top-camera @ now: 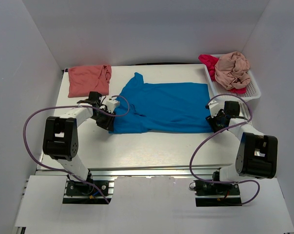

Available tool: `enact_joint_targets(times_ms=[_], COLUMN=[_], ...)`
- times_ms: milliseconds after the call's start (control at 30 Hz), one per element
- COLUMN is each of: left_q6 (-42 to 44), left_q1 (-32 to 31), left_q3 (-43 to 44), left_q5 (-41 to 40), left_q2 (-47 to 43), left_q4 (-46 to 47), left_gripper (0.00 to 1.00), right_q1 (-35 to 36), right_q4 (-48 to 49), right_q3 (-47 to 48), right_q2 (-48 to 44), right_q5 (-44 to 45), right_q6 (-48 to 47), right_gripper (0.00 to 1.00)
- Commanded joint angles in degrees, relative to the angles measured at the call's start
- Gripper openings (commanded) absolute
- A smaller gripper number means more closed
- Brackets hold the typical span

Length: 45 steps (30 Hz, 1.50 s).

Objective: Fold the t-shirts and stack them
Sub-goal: Fold the flattened tshirt in 1/3 of the way

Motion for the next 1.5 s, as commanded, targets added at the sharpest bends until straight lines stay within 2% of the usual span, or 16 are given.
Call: enact_joint_targets(times_ms=[0, 400, 467, 500, 633, 667, 933, 1100, 1133, 1233, 1467], left_q6=[0.57, 1.10, 1.19, 1.10, 0.92, 1.01, 3.56, 5.05, 5.40, 5.93, 6.28], left_q1=[0.28, 0.28, 0.28, 0.28, 0.28, 0.28, 1.60, 6.34, 8.96, 11.00, 11.10], left_q3=[1.12, 1.47, 1.38, 1.38, 1.20, 1.20, 2.52, 3.57, 3.75, 4.10, 3.75], left_q5=[1.23, 1.50, 1.15, 0.89, -0.43, -1.39, -6.23, -7.90, -7.21, -5.71, -6.50], left_q2=[-0.05, 0.75, 0.83, 0.75, 0.40, 0.31, -1.19, -0.14, 0.22, 1.10, 0.04], left_q4=[1.24, 1.06, 1.15, 1.41, 2.20, 2.20, 1.06, 1.06, 0.45, -0.26, 0.89], left_gripper=[0.38, 0.37, 0.36, 0.34, 0.02, 0.00, 0.00, 0.00, 0.00, 0.00, 0.00], right_q1=[-0.22, -0.22, -0.22, -0.22, -0.22, -0.14, -0.14, -0.14, -0.22, -0.31, -0.23], right_q4=[0.33, -2.74, -2.57, -2.39, -1.86, -1.86, -0.11, 1.91, 2.18, 2.09, 0.60], right_q3=[-0.56, 1.99, 1.99, 1.90, 1.55, 1.64, 0.05, 0.40, 0.58, 1.28, 2.34], right_q2=[-0.83, 4.44, 4.80, 5.15, 5.33, 5.33, 2.95, 2.87, 2.95, 3.22, 3.39], right_q5=[-0.22, -4.62, -5.14, -5.06, -4.27, -3.92, 1.61, 6.19, 6.63, 8.83, 11.72], right_q6=[-0.68, -0.86, -1.30, -1.47, -2.18, -2.18, -4.11, -4.99, -5.08, -5.25, -5.87], right_gripper=[0.51, 0.45, 0.30, 0.00, 0.00, 0.00, 0.00, 0.00, 0.00, 0.00, 0.00])
